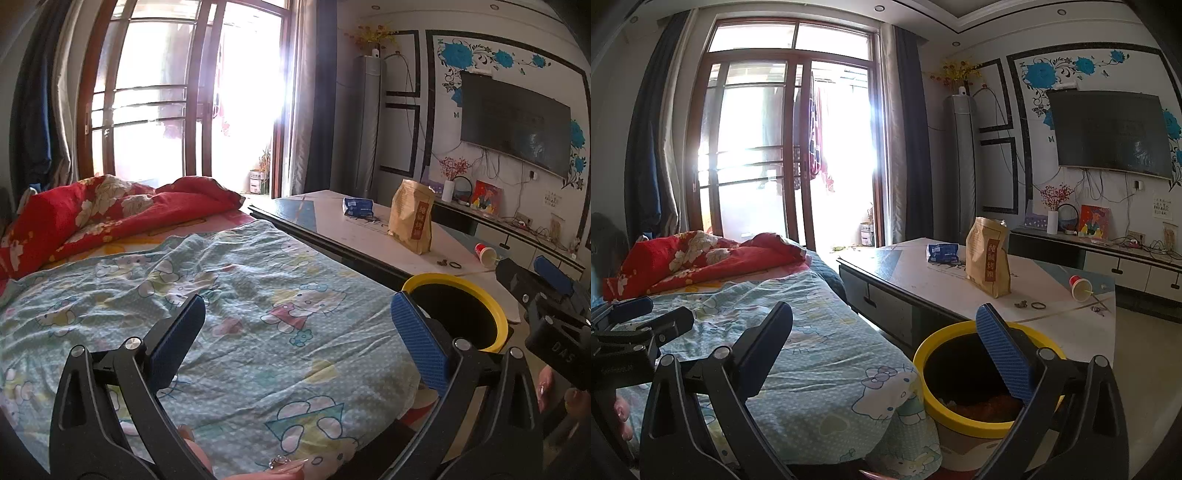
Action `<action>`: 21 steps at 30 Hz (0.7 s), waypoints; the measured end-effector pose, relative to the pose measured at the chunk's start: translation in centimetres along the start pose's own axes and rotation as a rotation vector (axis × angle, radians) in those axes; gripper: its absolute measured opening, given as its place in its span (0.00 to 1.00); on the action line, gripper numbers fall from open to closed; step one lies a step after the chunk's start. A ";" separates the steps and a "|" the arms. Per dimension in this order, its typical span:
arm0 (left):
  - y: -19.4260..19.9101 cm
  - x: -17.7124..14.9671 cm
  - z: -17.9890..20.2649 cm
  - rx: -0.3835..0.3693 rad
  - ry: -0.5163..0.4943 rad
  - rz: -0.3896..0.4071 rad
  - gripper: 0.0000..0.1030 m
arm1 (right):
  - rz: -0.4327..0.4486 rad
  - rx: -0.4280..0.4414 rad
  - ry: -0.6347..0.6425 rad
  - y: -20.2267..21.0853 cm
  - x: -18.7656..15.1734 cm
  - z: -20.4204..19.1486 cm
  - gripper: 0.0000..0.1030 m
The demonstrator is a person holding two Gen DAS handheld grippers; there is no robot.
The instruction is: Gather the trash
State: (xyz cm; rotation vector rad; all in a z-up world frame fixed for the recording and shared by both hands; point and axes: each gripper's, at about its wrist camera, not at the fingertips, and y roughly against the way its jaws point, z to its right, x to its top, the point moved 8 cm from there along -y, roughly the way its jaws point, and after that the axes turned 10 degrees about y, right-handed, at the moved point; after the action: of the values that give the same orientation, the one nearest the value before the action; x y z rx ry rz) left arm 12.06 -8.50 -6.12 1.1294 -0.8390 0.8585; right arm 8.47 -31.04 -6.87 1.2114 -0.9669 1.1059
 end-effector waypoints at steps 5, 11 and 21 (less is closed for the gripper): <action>0.0 0.0 0.0 -0.001 -0.001 -0.001 0.90 | -0.001 -0.001 -0.001 0.0 0.0 0.0 0.94; 0.0 0.0 0.0 -0.002 0.001 0.000 0.90 | -0.001 0.000 0.000 0.0 0.0 0.0 0.94; -0.1 0.0 0.1 -0.003 0.000 -0.003 0.90 | -0.001 -0.002 0.000 0.0 0.0 0.0 0.94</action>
State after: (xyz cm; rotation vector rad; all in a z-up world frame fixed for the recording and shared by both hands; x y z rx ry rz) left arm 12.11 -8.60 -6.12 1.1276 -0.8379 0.8547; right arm 8.45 -31.05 -6.90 1.2108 -0.9672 1.1039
